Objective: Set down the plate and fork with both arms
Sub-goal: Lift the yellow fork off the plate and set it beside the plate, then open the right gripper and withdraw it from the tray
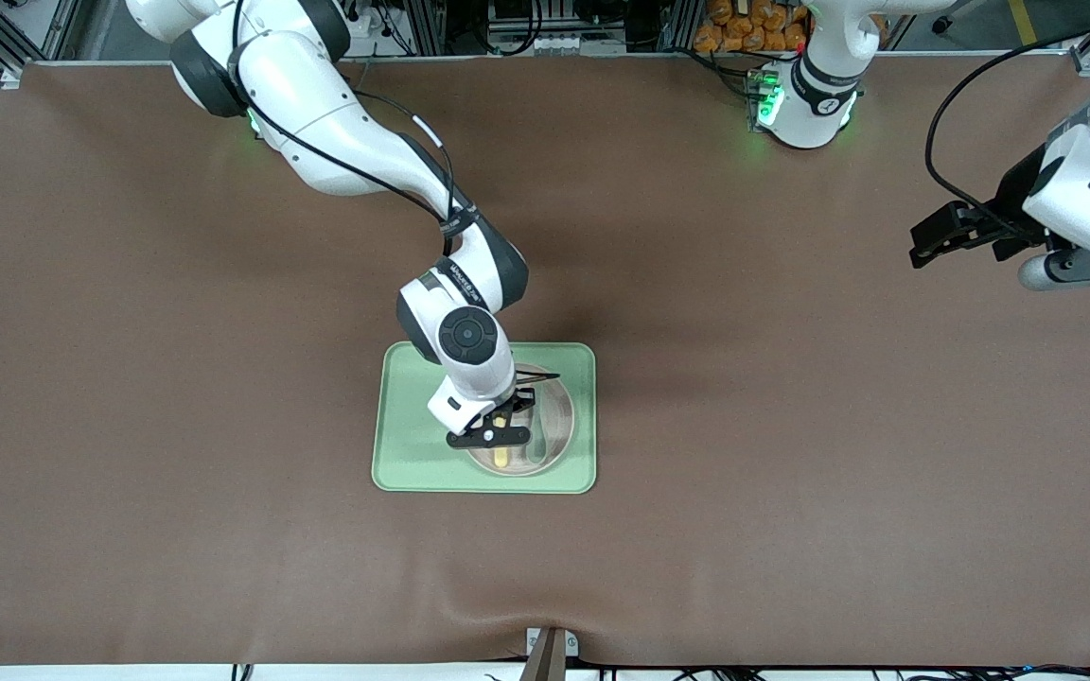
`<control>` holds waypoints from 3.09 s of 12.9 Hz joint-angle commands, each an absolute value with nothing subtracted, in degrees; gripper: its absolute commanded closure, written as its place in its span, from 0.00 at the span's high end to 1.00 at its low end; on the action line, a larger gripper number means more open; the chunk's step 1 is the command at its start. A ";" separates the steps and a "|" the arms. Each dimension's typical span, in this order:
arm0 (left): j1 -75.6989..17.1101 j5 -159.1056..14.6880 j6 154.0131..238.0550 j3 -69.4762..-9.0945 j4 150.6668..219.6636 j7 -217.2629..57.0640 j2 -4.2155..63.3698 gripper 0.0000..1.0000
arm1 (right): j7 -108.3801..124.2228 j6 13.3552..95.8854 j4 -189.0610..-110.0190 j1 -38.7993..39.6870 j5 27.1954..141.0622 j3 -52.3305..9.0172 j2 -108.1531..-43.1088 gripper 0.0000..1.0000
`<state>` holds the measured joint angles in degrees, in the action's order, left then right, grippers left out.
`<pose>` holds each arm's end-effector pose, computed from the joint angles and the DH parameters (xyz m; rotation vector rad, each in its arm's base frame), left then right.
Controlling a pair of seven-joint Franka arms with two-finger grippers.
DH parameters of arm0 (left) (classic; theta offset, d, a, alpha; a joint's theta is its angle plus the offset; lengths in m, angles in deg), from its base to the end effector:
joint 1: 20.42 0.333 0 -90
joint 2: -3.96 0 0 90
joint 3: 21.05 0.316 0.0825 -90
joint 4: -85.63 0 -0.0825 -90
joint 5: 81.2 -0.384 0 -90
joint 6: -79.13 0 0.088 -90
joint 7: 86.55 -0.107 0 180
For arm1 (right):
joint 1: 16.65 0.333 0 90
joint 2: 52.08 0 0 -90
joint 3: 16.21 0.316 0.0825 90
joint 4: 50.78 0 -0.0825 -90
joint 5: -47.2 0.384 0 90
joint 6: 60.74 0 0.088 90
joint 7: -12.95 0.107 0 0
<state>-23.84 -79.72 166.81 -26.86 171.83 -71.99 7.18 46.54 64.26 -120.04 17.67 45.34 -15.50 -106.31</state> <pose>0.5604 -0.0922 0.6208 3.1131 0.1440 -0.0560 0.6255 0.4338 0.2031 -3.1397 -0.0599 -0.0492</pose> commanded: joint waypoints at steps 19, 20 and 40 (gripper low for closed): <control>-24.46 -80.15 168.34 -26.85 171.67 -73.28 6.42 1.00 | 41.43 78.92 -147.02 1.98 44.91 -9.18 -92.86 0.70; -24.46 -80.15 168.26 -26.85 171.67 -73.28 6.33 1.00 | 40.99 78.40 -146.50 1.54 44.91 -9.26 -92.60 1.00; -24.20 -79.88 167.90 -26.85 171.76 -73.19 5.71 1.00 | 35.28 19.16 -113.53 -18.94 47.98 0.07 -71.87 1.00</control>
